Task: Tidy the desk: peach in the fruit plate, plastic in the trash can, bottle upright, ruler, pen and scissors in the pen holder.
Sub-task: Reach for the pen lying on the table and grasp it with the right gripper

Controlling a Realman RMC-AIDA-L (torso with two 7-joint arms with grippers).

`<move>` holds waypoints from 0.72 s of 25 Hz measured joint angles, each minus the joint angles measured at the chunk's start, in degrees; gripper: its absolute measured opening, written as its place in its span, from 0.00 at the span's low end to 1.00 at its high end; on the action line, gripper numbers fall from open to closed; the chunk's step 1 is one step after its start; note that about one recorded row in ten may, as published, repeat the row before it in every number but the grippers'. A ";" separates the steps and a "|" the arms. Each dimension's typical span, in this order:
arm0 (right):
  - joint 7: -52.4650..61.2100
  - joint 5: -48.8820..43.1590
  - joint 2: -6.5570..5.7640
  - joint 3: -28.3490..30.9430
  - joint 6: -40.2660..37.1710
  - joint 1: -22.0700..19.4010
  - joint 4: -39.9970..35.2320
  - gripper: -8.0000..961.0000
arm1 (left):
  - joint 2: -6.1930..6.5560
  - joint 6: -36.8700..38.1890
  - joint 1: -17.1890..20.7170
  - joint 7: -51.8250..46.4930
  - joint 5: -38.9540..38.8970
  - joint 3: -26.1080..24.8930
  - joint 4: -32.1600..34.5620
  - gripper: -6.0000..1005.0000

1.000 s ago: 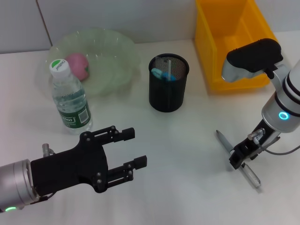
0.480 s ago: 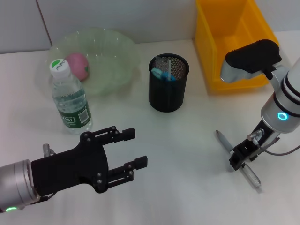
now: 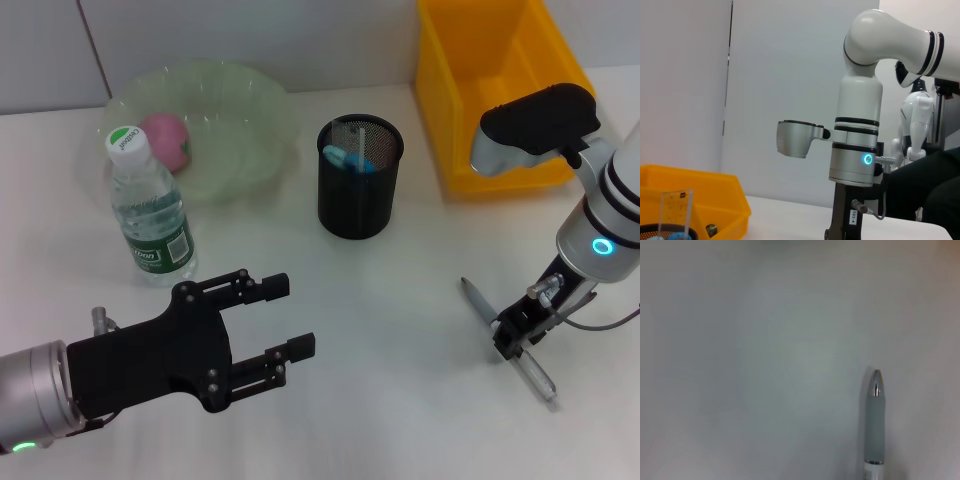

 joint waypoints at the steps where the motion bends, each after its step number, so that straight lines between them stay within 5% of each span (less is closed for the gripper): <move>1: 0.00 -0.03 -0.01 0.00 -0.05 0.08 0.09 0.39 | -0.02 0.01 0.00 0.00 0.00 0.00 0.00 0.64; 18: -0.05 -0.30 -0.04 -0.08 0.00 0.64 1.28 0.38 | -0.09 0.00 0.00 0.00 0.00 0.00 0.09 0.64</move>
